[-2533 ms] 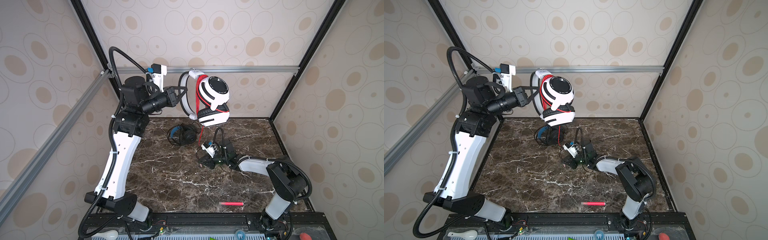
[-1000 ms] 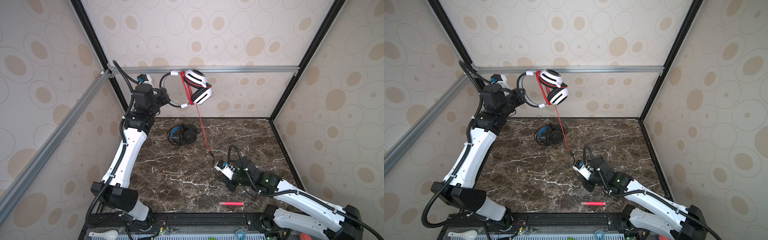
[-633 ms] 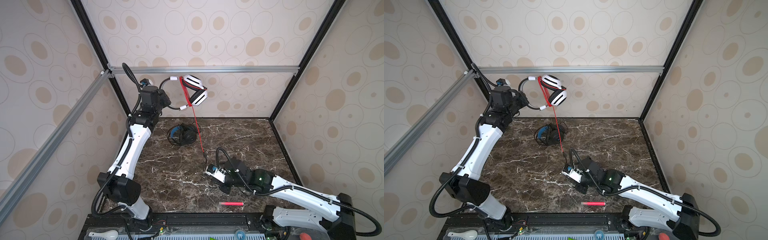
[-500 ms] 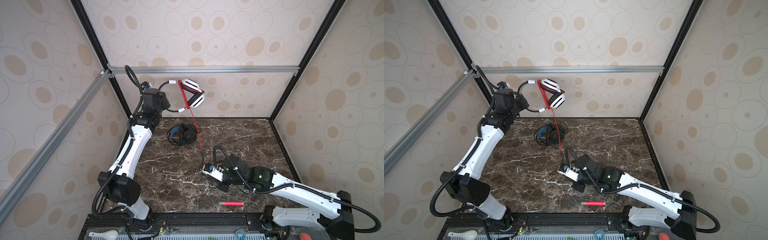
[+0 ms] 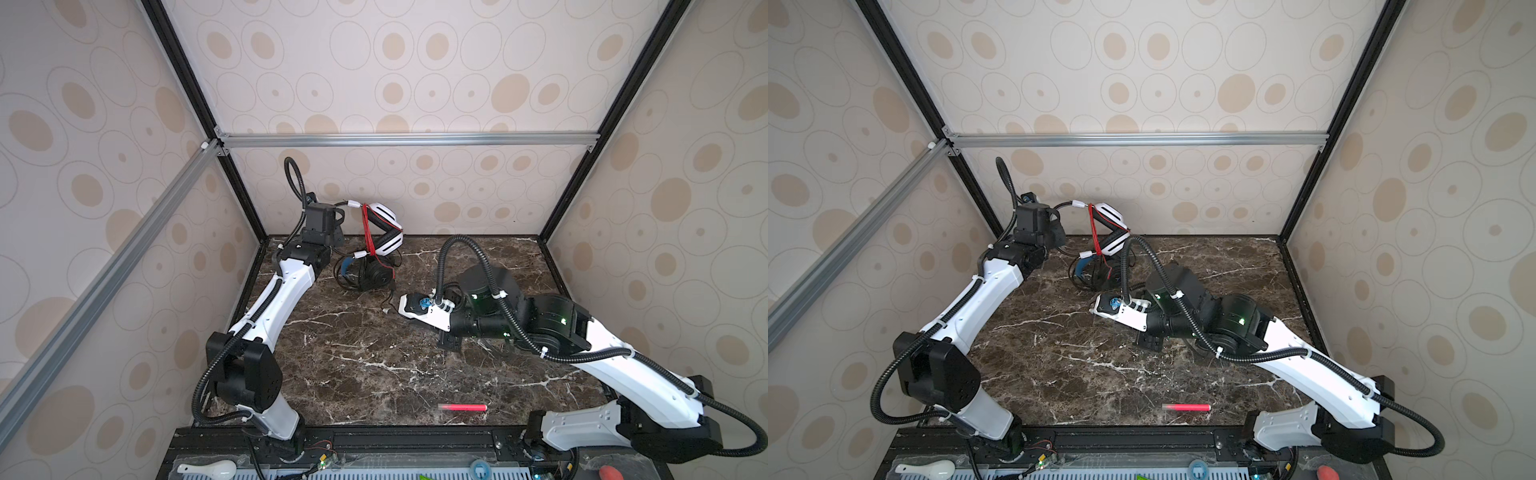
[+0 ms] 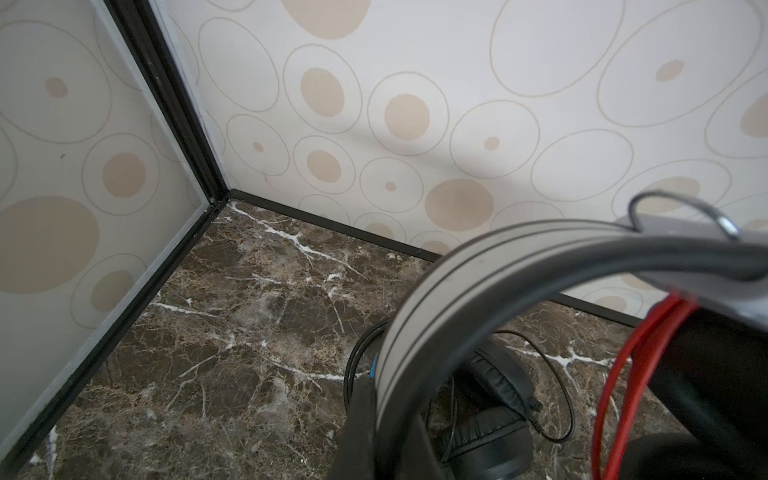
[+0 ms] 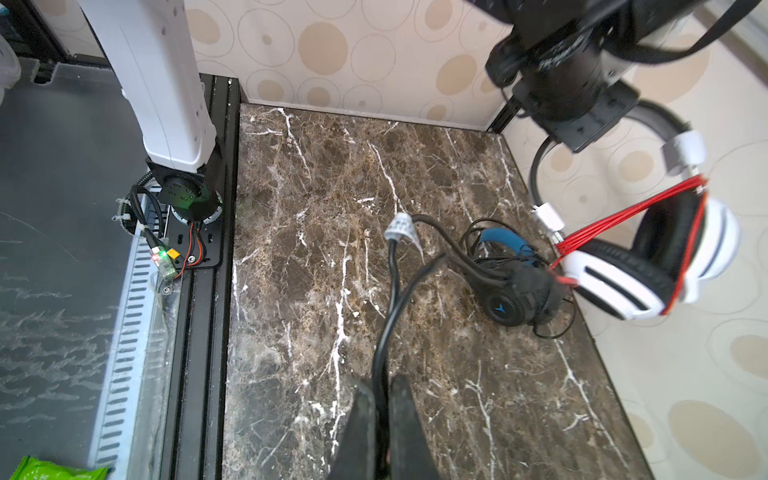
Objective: Wrap the headphones
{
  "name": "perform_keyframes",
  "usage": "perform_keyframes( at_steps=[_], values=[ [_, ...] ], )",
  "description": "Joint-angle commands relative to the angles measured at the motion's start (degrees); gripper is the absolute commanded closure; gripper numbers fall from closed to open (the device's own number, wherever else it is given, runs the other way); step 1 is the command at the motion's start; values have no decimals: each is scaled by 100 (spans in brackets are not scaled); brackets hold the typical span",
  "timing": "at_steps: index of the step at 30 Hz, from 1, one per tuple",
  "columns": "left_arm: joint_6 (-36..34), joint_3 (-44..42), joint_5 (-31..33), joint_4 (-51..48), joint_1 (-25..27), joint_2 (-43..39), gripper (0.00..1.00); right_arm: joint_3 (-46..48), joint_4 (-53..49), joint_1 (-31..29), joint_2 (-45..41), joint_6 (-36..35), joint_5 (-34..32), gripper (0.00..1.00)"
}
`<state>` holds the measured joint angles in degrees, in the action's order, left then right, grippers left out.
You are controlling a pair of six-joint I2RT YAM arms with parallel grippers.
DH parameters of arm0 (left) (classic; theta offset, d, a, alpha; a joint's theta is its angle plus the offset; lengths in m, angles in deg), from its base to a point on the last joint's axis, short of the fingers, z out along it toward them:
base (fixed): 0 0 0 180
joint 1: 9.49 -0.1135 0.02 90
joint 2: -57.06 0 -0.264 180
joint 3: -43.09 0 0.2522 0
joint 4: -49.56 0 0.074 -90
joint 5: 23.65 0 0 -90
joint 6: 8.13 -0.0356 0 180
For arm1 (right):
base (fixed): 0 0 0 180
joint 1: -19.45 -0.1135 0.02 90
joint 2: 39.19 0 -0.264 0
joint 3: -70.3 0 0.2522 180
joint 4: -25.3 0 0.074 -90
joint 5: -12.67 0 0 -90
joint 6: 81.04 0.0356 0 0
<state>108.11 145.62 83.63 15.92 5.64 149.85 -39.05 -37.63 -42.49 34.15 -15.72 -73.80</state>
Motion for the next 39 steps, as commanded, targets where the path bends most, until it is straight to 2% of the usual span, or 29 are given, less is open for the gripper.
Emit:
perform_keyframes(
  at_steps=[1,5,10,17,22,34,39],
  values=[
    [-105,102,137,424,101,-210,100,-576,-512,-47,172,-312,-62,100],
    [-439,-51,-41,453,273,-213,100,-1353,-658,-43,474,-515,-269,100],
    [-939,-284,-576,410,507,-264,100,-2100,-622,19,941,-713,-839,100],
    [-1399,-1167,-1533,441,667,-899,100,-3743,-1073,774,1869,-252,-988,100],
    [-1677,-1727,-2321,438,827,-1370,100,-4327,-1229,1244,2289,14,-1147,100],
    [-1649,-2237,-3390,122,1008,-2180,100,-4269,-1408,2601,2710,1268,-1571,100],
    [-1514,-2288,-3841,80,1070,-2381,100,-3713,-1381,3009,2672,1626,-1645,100]
  ],
)
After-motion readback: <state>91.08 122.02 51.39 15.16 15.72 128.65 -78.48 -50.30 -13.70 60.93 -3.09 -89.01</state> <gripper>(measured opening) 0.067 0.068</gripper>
